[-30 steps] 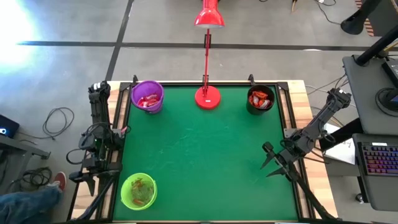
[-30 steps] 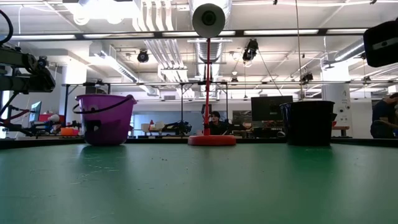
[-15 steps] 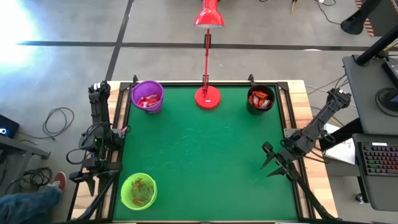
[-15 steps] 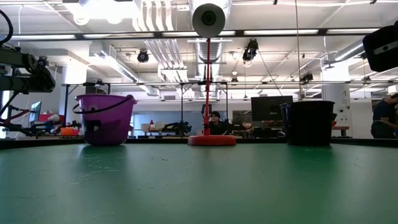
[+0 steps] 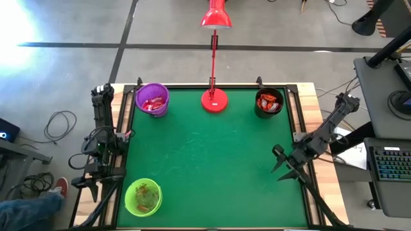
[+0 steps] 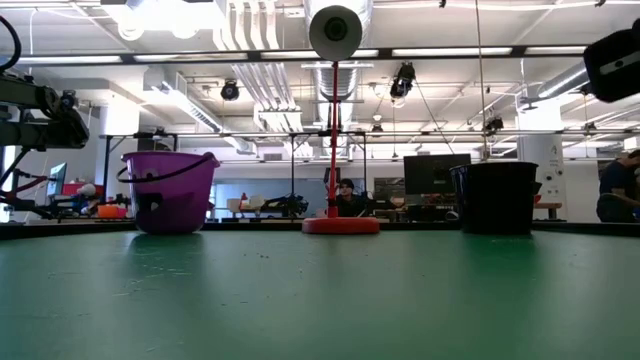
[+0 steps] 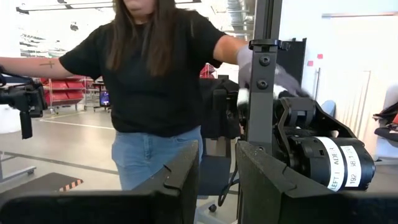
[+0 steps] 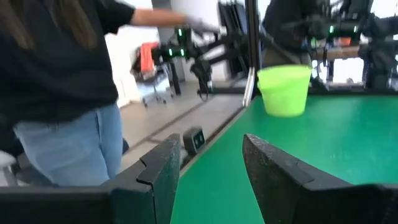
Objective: Sort candy
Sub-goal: Return to Home Position
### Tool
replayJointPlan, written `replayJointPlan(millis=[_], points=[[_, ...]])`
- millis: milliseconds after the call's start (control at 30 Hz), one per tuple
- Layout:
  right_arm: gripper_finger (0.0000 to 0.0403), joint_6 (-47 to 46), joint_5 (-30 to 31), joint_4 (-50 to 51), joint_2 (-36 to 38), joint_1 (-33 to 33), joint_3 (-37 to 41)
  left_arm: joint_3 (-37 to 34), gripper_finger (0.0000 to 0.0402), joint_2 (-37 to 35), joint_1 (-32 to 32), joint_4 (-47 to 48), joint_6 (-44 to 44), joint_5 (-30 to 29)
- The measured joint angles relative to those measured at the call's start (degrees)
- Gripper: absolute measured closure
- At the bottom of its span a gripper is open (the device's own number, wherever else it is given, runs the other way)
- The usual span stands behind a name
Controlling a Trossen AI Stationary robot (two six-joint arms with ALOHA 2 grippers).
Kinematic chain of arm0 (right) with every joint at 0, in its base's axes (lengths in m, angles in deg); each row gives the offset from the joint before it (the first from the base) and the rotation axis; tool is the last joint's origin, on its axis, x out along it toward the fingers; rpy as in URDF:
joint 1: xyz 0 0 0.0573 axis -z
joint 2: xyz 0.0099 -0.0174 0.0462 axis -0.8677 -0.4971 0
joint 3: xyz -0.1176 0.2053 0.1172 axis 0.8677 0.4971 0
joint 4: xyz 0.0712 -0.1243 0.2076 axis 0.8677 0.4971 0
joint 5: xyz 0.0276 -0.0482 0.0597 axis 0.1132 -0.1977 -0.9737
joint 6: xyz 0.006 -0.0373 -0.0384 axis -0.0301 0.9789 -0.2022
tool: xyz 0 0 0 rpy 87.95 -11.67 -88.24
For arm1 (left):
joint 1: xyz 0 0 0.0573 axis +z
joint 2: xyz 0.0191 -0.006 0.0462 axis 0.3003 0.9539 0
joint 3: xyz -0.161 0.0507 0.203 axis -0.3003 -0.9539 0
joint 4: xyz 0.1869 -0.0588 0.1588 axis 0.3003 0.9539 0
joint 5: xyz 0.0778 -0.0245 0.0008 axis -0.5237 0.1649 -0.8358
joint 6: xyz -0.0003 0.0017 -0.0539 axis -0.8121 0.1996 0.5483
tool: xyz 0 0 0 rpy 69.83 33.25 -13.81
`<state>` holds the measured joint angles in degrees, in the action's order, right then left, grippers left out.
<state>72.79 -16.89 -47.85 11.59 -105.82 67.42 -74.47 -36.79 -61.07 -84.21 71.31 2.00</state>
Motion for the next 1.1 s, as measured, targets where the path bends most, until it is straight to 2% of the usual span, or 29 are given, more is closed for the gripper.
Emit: replayJointPlan(millis=[567,867,1100], points=[[0.0234,0.0,0.1,1.3,14.6,0.0,0.0,0.0,0.0311,-5.1,0.0,0.2,0.0,0.0],[0.0234,0.0,0.0,3.4,14.8,0.0,0.0,-0.2,0.0311,-13.2,0.0,0.8,0.0,0.0],[0.0234,0.0,0.0,4.2,14.8,0.0,0.0,-0.2,0.0311,-13.5,0.1,-1.3,0.0,0.1]])
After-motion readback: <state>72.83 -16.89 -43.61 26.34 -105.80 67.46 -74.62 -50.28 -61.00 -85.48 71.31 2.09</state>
